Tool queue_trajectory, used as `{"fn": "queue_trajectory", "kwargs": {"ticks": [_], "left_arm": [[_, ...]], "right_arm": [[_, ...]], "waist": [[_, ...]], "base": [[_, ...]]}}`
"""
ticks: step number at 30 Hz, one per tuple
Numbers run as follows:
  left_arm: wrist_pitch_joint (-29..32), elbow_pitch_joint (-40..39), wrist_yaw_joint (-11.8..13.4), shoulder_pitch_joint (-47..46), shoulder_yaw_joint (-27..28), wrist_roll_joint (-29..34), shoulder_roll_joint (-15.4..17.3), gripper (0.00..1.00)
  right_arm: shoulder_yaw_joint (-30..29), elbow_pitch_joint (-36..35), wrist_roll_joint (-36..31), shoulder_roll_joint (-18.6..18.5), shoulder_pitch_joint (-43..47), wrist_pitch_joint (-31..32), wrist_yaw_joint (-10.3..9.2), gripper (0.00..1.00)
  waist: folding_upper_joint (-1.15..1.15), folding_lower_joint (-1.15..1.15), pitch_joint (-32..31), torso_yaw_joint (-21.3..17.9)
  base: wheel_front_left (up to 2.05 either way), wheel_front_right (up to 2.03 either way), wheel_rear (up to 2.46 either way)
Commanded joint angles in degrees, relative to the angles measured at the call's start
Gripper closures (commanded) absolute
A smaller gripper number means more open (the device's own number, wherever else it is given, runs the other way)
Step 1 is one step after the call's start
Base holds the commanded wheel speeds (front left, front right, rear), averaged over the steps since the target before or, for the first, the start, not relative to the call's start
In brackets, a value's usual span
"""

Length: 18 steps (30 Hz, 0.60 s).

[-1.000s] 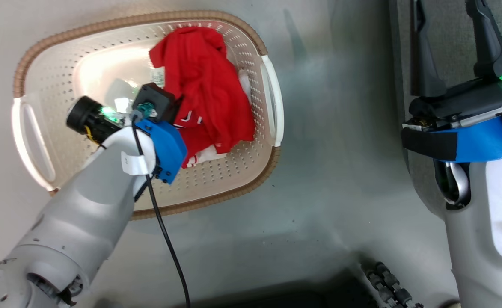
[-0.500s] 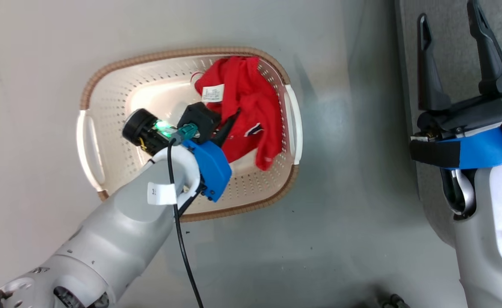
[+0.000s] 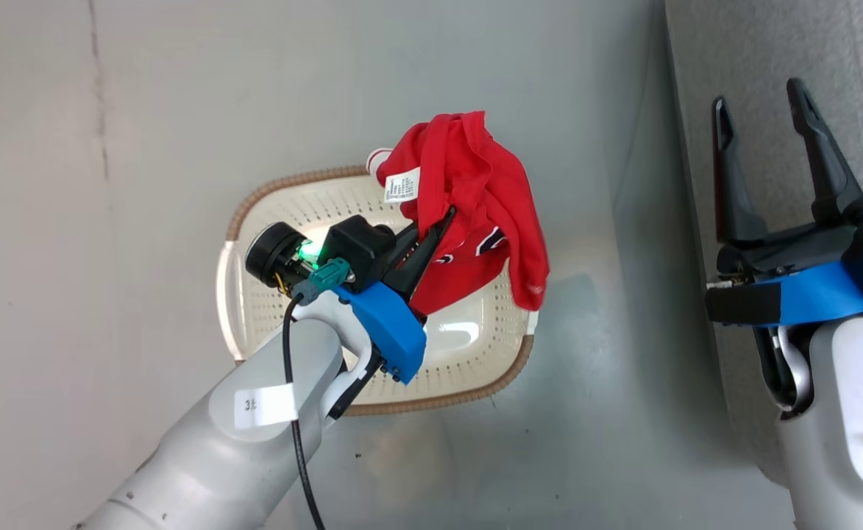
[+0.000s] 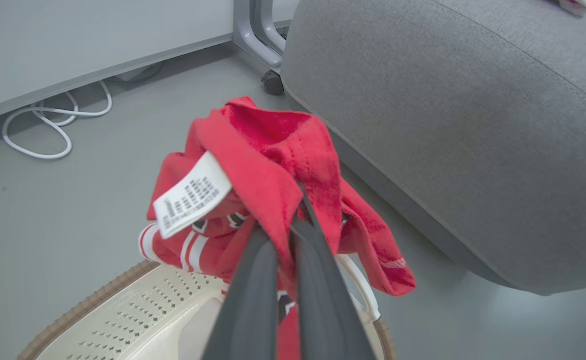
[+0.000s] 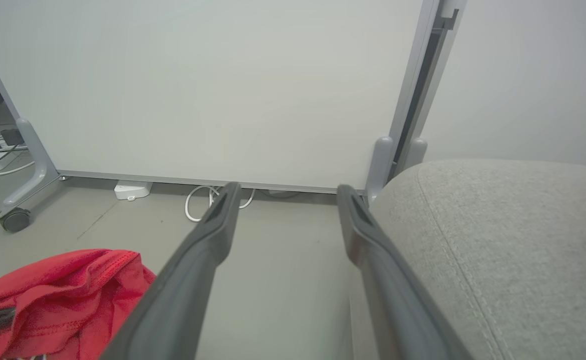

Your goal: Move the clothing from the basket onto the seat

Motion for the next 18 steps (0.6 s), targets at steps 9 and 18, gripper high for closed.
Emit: {"fn": "queue_trajectory", "kwargs": {"ticks": [9,18], "left_arm": [[-0.3,-8.2,-0.1,5.2,8.1,5.8,-0.4,1.00],[-0.3,-12.6,-0.1,5.8,11.5,10.5,-2.0,1.00]], "right_arm": [[-0.4,1.9,1.0,-0.1,4.7,-0.1,0.01,0.00],[-0.6,3.2,1.5,0.3,8.5,-0.1,0.01,0.00]], "waist": [[0.00,0.01,-10.6,1.8],[0.00,0.01,-17.8,2.3]], "base": [[0.00,0.00,0.00],[0.00,0.00,0.00]]}}
